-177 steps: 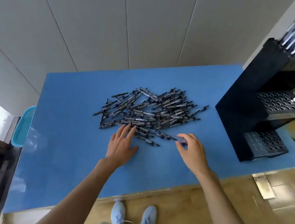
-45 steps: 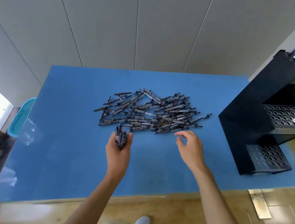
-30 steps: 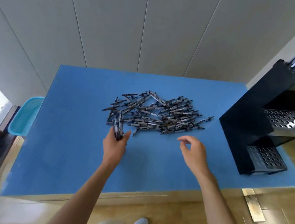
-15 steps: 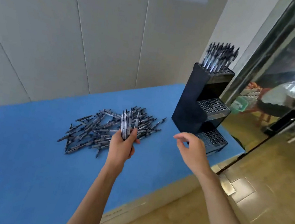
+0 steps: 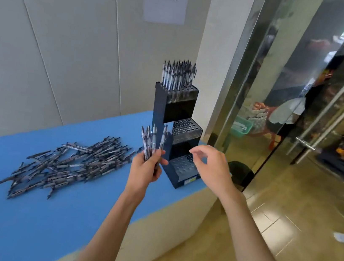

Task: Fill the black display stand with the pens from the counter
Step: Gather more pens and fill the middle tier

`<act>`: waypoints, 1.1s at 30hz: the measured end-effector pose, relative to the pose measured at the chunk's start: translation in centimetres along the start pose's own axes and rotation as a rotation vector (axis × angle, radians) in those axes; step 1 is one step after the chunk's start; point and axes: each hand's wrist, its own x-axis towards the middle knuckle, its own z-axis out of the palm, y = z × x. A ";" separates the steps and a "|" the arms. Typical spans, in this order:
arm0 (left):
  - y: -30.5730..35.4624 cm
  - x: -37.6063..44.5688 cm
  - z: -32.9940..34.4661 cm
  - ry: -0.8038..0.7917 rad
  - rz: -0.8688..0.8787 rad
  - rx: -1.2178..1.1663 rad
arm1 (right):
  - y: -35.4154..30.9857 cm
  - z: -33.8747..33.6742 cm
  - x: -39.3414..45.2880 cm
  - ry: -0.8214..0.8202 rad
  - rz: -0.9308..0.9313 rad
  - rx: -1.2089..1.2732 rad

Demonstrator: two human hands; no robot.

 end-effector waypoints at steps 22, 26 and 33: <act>0.5 3.1 19.4 0.217 0.166 0.036 | 12.3 -11.6 7.7 -0.042 -0.171 0.208; 0.5 6.0 20.6 0.290 0.147 -0.029 | 13.3 -11.9 11.5 -0.088 -0.167 0.263; 1.7 9.3 19.9 0.386 0.221 -0.069 | 11.8 -10.1 18.4 -0.239 -0.092 0.608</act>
